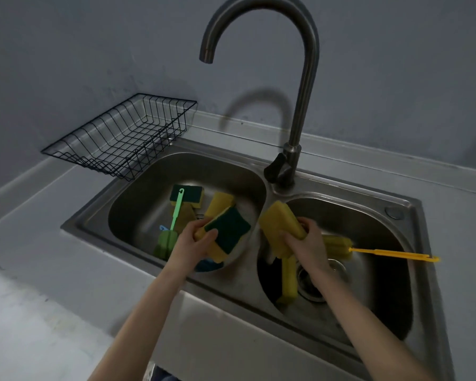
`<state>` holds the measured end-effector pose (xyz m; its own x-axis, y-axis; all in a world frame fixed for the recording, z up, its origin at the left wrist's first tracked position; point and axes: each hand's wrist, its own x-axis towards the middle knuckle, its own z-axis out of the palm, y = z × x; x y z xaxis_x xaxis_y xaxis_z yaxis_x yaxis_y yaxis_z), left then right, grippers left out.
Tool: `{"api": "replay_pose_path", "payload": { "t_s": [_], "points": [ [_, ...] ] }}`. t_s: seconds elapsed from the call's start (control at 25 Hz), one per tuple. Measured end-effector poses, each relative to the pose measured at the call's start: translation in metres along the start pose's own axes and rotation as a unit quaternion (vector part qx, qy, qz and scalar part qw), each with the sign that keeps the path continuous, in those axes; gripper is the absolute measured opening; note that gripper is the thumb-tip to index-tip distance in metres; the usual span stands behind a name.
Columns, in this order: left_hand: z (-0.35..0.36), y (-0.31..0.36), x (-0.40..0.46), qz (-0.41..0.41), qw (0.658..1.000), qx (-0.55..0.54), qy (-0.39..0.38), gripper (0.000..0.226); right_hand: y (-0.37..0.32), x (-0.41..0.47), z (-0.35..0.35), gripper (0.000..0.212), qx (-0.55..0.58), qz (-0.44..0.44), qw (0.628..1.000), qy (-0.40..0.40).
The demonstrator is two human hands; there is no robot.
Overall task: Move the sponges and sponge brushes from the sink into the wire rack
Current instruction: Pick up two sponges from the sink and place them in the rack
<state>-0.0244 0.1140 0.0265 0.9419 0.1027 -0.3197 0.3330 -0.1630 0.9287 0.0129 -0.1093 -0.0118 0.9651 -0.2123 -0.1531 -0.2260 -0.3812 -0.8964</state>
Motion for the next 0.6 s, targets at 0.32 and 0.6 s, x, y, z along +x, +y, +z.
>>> {"api": "replay_pose_path", "payload": {
  "t_s": [0.32, 0.6],
  "points": [
    [-0.050, 0.004, 0.017, 0.012, 0.997, -0.068, 0.033, 0.034, -0.047, 0.006, 0.033, 0.054, 0.063, -0.048, 0.997, -0.025],
    [-0.120, 0.024, 0.063, 0.064, 0.993, -0.077, 0.069, 0.026, -0.095, 0.025, 0.094, 0.052, 0.066, -0.069, 0.995, -0.043]
  ]
}}
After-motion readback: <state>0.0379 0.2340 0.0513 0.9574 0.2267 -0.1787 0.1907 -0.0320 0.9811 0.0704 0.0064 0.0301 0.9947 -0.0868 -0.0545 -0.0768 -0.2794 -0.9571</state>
